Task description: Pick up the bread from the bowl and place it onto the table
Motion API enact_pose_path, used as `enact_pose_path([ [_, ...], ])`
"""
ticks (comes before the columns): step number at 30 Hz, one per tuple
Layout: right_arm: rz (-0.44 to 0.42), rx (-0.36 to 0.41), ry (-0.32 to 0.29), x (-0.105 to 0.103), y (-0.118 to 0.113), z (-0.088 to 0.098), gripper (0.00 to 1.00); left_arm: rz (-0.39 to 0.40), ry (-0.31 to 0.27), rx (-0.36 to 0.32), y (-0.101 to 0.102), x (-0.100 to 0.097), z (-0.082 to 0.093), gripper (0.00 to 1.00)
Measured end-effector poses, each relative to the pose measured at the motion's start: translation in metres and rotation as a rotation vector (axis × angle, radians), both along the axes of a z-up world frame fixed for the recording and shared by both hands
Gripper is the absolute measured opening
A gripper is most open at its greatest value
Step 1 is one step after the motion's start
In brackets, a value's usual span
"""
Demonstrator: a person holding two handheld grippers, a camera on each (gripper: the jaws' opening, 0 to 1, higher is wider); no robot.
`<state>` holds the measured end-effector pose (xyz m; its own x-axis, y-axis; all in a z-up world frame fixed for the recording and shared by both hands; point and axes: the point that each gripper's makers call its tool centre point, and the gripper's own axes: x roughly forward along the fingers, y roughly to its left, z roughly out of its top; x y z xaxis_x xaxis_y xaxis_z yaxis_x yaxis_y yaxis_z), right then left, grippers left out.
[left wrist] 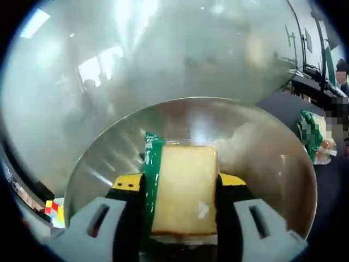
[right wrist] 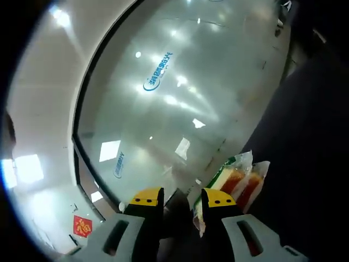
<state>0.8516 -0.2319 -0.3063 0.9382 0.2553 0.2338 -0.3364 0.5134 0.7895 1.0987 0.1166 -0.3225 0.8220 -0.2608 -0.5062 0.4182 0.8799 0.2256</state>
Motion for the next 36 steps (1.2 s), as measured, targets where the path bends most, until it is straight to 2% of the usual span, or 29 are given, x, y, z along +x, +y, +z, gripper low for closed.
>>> enact_pose_path([
  [3,-0.004,0.002,-0.001,-0.001,-0.001,0.001,0.24,-0.004,0.011,-0.007,-0.001,0.0,-0.002,0.44],
  [7,-0.006,0.006,-0.002,-0.001,-0.002,0.001,0.24,-0.038,0.009,0.029,-0.003,0.002,-0.006,0.48],
  [15,-0.004,0.011,0.003,-0.001,-0.002,0.0,0.24,-0.031,0.025,0.032,-0.002,0.004,-0.009,0.51],
  [19,-0.005,0.013,0.006,-0.001,-0.002,-0.001,0.24,-0.023,0.036,0.044,-0.002,0.001,-0.011,0.49],
  [28,-0.006,0.018,0.009,-0.001,-0.004,-0.001,0.24,0.002,0.009,0.058,0.0,0.0,-0.007,0.41],
  [36,-0.006,0.022,0.011,0.0,-0.004,-0.002,0.24,-0.001,-0.004,0.067,-0.002,-0.002,-0.006,0.39],
])
